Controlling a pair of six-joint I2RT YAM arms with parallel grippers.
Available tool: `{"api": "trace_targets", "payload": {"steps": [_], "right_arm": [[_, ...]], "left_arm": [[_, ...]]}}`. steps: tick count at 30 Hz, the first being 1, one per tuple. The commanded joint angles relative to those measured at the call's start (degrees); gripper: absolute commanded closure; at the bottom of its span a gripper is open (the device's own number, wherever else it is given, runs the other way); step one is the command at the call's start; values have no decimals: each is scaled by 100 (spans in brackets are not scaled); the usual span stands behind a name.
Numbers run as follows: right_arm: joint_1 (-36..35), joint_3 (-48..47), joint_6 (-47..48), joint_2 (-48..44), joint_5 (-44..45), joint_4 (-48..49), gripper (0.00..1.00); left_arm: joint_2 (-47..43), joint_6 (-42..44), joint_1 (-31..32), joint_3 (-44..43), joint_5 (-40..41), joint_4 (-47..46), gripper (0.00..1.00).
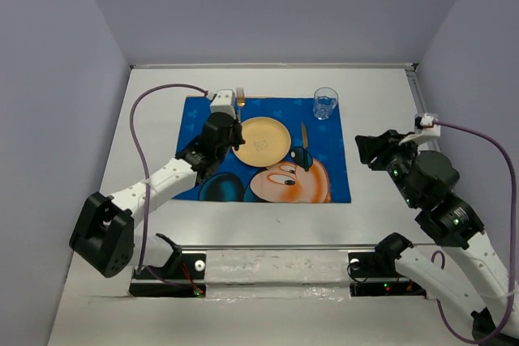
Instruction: Set the dinner table for one person
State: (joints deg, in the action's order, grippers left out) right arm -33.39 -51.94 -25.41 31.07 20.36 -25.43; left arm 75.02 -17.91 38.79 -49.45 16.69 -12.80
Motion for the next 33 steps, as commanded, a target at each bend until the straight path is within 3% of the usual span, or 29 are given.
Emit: {"api": "trace_targets", "payload": {"steps": [1,6,9,22,33], "right_arm": [[16,202,-228,338,-769,583,56],[16,413,-263,672,-1235,864,56],[16,404,-254,795,-1368,899,56],[16,501,-254,936,-1377,935,57],[16,457,-236,1208,-1473,1014,57]], "left_arm": [[-251,-327,-669,592,344,454,100],[-120,-90,-1625,1043,-226,-100,100],[222,51,-1857,1034,-605,-276,100],[926,218,-1883,963,-1018,-399,100],[1313,121,-1883,560,-1141,225,100]]}}
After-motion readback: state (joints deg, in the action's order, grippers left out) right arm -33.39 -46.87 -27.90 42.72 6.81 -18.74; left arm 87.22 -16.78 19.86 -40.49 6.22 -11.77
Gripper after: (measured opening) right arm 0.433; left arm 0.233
